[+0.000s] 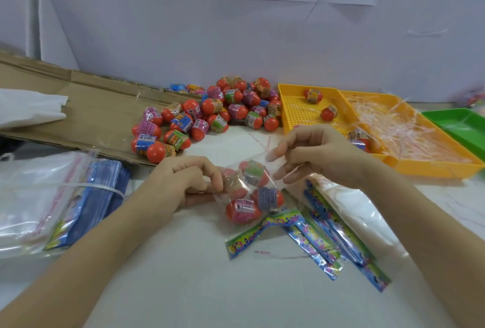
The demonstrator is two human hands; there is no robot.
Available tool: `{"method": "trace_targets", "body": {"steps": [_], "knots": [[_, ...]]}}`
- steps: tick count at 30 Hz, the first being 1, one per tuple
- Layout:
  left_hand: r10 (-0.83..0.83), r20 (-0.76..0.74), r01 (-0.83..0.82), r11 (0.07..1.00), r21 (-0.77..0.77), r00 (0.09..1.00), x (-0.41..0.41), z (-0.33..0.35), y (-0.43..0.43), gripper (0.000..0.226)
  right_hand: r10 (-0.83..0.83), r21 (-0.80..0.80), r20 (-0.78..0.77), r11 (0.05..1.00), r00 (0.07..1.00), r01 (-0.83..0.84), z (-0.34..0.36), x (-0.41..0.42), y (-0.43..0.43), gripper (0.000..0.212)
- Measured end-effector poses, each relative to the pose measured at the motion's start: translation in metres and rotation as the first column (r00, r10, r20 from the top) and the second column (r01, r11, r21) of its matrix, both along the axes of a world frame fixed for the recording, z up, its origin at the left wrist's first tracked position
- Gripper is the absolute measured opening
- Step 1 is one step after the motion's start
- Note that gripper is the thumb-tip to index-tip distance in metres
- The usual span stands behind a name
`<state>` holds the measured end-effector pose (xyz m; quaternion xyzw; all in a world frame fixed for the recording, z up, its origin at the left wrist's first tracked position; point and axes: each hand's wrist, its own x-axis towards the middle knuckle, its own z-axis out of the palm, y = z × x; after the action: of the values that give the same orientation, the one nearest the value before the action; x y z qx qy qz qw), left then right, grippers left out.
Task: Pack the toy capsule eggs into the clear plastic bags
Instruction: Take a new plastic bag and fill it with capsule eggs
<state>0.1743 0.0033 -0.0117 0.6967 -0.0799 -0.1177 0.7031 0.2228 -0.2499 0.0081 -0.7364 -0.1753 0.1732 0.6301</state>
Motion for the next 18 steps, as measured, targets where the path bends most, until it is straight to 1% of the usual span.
{"method": "trace_targets", "body": {"steps": [2,3,4,6,8,9,12,13,15,16,18], "knots": [[-0.003,0.009,0.003,1.0,-0.014,1.0,0.0,-0.001,0.0,0.021,-0.041,0.041,-0.036,0.998,0.999,0.043,0.002,0.001,0.004,0.012],[-0.003,0.028,0.004,1.0,-0.011,1.0,-0.001,-0.001,-0.001,0.018,-0.042,0.035,-0.065,0.998,0.997,0.045,0.003,0.001,0.006,0.015],[-0.002,0.053,0.003,1.0,-0.005,0.999,-0.003,0.0,-0.001,0.015,-0.031,-0.011,-0.093,0.999,0.995,0.03,0.004,0.0,0.008,0.027],[0.024,0.106,-0.029,0.999,0.046,0.994,-0.006,0.0,-0.002,0.018,0.008,-0.148,-0.099,0.989,0.995,-0.022,0.006,-0.003,0.013,0.043],[0.043,0.137,-0.055,0.995,0.083,0.99,-0.006,-0.002,-0.001,0.016,0.074,-0.217,-0.098,0.972,0.992,-0.094,0.007,-0.005,0.015,0.047],[0.049,0.129,-0.059,0.996,0.072,0.99,-0.006,-0.003,-0.001,0.014,0.092,-0.212,-0.107,0.971,0.99,-0.113,0.006,-0.006,0.016,0.047],[0.066,0.094,-0.062,0.997,-0.04,0.993,-0.004,-0.005,0.001,0.021,0.084,-0.101,-0.125,0.99,0.989,-0.097,0.004,-0.004,0.014,0.036],[0.083,0.08,-0.076,0.993,-0.087,0.993,-0.003,-0.005,0.002,0.027,0.062,-0.035,-0.135,0.997,0.989,-0.067,0.004,-0.002,0.013,0.03],[0.116,0.071,-0.103,0.98,-0.168,0.991,0.0,-0.005,0.004,0.045,0.007,0.104,-0.148,0.995,0.989,0.008,0.002,0.0,0.009,0.022],[0.132,0.065,-0.116,0.971,-0.21,0.989,0.002,-0.005,0.004,0.052,-0.017,0.153,-0.148,0.987,0.989,0.039,0.001,0.001,0.009,0.02],[0.17,0.056,-0.147,0.947,-0.286,0.984,0.006,-0.007,0.005,0.056,-0.057,0.233,-0.163,0.968,0.985,0.094,0.001,0.002,0.011,0.02]]}}
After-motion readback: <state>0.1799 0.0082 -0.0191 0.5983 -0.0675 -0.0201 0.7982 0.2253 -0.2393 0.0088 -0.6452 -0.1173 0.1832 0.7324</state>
